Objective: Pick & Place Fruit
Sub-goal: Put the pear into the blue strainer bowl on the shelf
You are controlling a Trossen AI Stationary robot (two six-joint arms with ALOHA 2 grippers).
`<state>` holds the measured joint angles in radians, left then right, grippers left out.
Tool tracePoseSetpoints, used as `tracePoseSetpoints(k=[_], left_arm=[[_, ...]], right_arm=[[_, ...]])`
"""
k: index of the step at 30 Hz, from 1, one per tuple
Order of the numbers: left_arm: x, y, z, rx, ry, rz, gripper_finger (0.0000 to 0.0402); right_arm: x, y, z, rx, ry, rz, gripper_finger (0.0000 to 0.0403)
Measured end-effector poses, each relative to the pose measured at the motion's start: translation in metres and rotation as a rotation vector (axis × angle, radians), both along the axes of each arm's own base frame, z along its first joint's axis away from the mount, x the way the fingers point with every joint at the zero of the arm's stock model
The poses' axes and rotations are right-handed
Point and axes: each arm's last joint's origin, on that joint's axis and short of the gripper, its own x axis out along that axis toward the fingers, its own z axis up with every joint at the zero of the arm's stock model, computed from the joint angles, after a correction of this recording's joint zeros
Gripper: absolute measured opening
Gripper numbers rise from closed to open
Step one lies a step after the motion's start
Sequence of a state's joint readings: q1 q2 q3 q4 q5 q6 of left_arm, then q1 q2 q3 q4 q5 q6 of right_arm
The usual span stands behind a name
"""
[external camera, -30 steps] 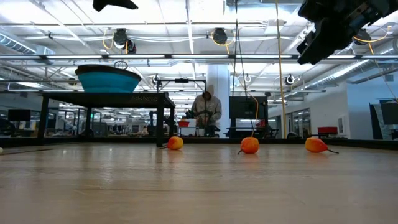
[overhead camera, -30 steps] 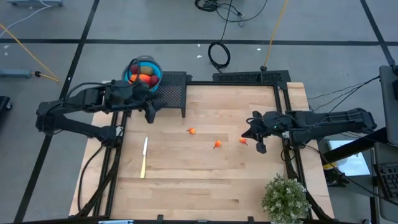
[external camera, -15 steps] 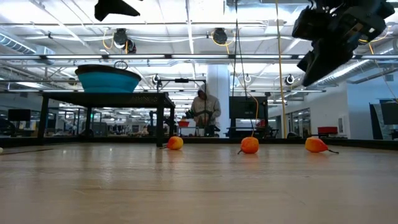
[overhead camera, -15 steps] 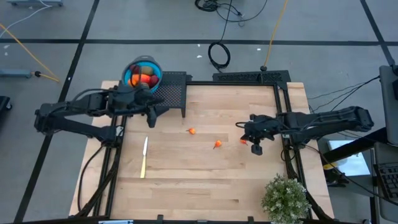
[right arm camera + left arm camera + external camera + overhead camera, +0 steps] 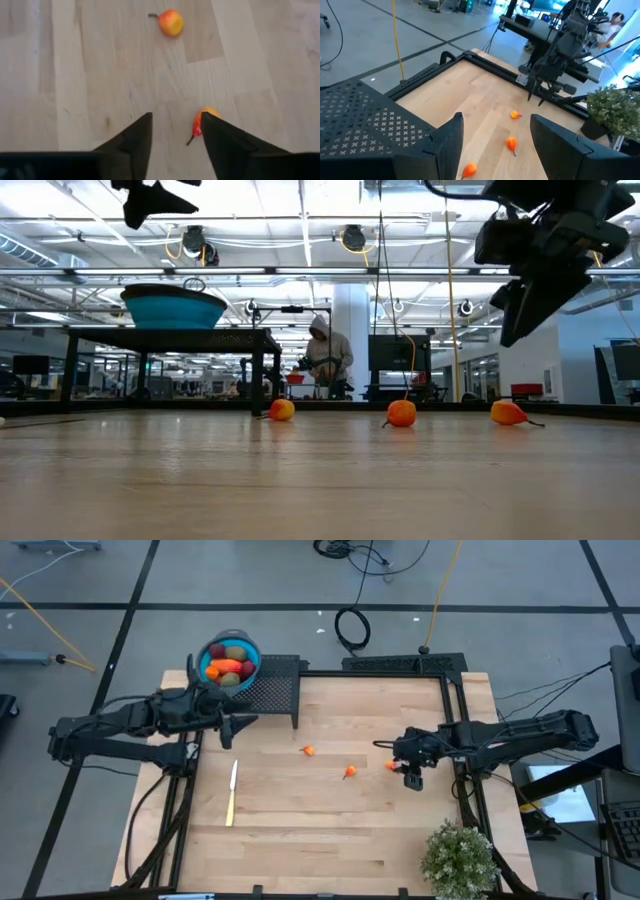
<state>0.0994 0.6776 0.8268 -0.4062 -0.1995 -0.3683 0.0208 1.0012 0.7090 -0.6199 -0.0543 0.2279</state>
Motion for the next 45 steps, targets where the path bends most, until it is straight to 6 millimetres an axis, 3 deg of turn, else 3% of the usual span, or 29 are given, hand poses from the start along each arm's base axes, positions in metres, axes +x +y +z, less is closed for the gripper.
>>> tracePoseSetpoints(k=[10,21,29,34,45], left_arm=[[-0.018,-0.002,0.002,0.014,-0.055,-0.002,0.0230],[-0.018,-0.002,0.001,0.023,-0.045,-0.005,0.0230],[-0.018,-0.002,0.001,0.028,-0.045,-0.006,0.0230],[-0.018,-0.002,0.001,0.029,-0.045,-0.005,0.0230],[-0.018,-0.002,0.001,0.029,-0.045,-0.004,0.0230]], right_arm=[[0.011,-0.001,-0.019,-0.032,0.119,-0.018,0.0247],[0.011,-0.002,-0.054,-0.042,0.202,-0.097,0.0246],[0.008,-0.002,-0.070,-0.011,0.142,-0.148,0.0244],[0.000,-0.002,-0.082,-0.008,0.159,-0.166,0.0224],[-0.002,-0.004,-0.091,-0.030,0.094,-0.259,0.0117]])
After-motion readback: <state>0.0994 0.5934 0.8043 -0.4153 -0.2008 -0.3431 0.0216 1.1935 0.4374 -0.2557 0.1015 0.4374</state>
